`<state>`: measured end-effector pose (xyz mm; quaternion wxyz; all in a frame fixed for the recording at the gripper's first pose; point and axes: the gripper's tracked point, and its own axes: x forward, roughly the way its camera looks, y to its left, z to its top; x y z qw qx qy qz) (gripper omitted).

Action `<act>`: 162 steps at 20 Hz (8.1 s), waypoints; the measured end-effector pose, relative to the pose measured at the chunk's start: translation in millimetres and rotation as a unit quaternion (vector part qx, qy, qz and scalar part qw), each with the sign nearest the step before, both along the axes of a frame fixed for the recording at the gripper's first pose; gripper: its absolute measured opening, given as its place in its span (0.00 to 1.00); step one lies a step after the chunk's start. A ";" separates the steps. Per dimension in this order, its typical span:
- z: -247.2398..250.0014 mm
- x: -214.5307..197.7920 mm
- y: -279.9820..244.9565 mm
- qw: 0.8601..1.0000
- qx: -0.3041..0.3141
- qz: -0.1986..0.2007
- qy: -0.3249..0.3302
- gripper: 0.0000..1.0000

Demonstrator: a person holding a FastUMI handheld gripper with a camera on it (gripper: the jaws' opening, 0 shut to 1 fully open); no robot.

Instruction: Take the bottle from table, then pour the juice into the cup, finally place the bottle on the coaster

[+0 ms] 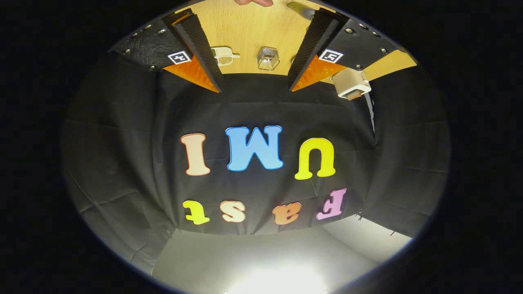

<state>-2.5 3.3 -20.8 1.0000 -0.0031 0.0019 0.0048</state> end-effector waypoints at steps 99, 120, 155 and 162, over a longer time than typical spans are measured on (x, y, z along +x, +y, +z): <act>-251.5 83.9 272.7 0.686 -0.717 0.068 -0.100 0.83; -236.2 80.4 277.1 0.610 -0.777 0.053 -0.147 0.82; -198.9 76.6 284.4 0.536 -0.822 0.028 -0.187 0.82; -190.6 73.6 287.1 0.507 -0.839 0.026 -0.198 0.82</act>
